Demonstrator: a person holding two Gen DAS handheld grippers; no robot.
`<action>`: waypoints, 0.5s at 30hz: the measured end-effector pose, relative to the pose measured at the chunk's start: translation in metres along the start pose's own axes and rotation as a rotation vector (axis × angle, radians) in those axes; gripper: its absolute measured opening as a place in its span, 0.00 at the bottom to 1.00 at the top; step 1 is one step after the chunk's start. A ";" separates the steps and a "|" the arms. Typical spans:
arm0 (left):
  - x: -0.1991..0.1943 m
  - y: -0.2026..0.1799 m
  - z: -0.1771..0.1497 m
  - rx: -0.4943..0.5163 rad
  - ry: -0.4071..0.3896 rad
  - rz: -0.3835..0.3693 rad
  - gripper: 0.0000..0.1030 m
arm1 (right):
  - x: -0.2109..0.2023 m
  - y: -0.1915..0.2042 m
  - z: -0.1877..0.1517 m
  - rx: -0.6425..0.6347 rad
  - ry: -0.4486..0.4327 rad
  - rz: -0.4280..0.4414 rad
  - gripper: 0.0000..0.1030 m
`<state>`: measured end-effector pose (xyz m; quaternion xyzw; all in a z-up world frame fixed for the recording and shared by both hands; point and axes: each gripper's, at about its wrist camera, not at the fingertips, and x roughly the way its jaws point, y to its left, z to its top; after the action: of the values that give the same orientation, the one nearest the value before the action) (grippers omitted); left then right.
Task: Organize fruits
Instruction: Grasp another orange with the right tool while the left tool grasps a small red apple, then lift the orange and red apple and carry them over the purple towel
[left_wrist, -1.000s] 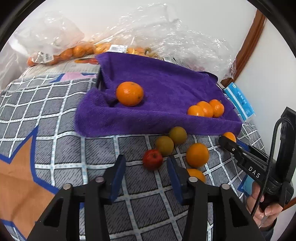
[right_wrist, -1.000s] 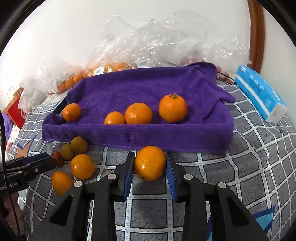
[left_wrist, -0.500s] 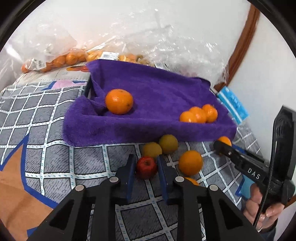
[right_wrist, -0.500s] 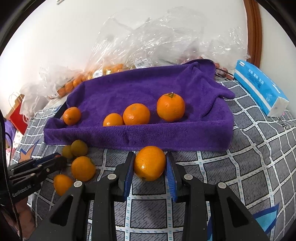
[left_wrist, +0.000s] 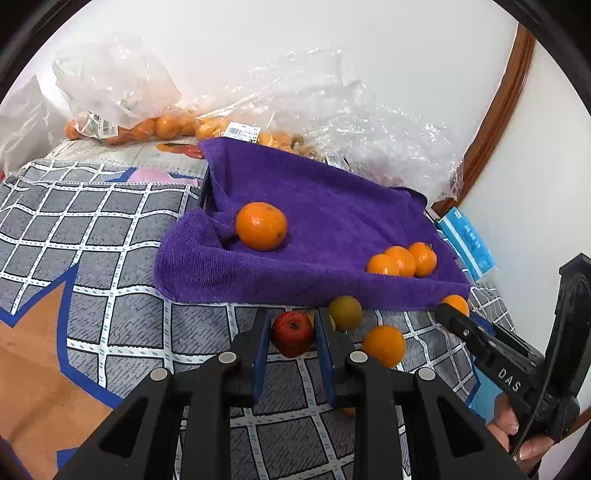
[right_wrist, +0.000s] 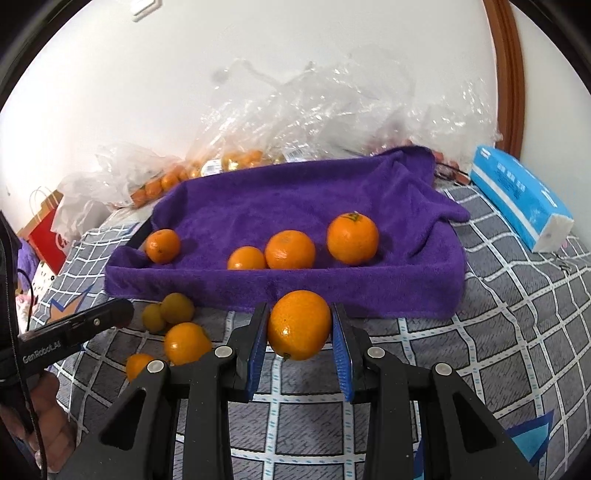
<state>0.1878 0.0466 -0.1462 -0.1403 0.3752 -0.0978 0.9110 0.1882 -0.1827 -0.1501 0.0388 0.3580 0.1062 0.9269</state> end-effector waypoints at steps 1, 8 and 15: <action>0.000 0.000 0.000 -0.001 -0.003 -0.001 0.22 | -0.001 0.001 0.000 -0.006 -0.002 0.003 0.32; -0.005 0.001 0.002 -0.012 -0.027 -0.004 0.22 | -0.004 0.013 -0.002 -0.050 -0.017 0.055 0.32; -0.011 0.000 0.001 -0.015 -0.052 -0.016 0.22 | -0.006 0.013 -0.001 -0.049 -0.025 0.052 0.32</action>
<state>0.1805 0.0496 -0.1380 -0.1524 0.3510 -0.0987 0.9186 0.1811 -0.1716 -0.1456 0.0269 0.3424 0.1385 0.9289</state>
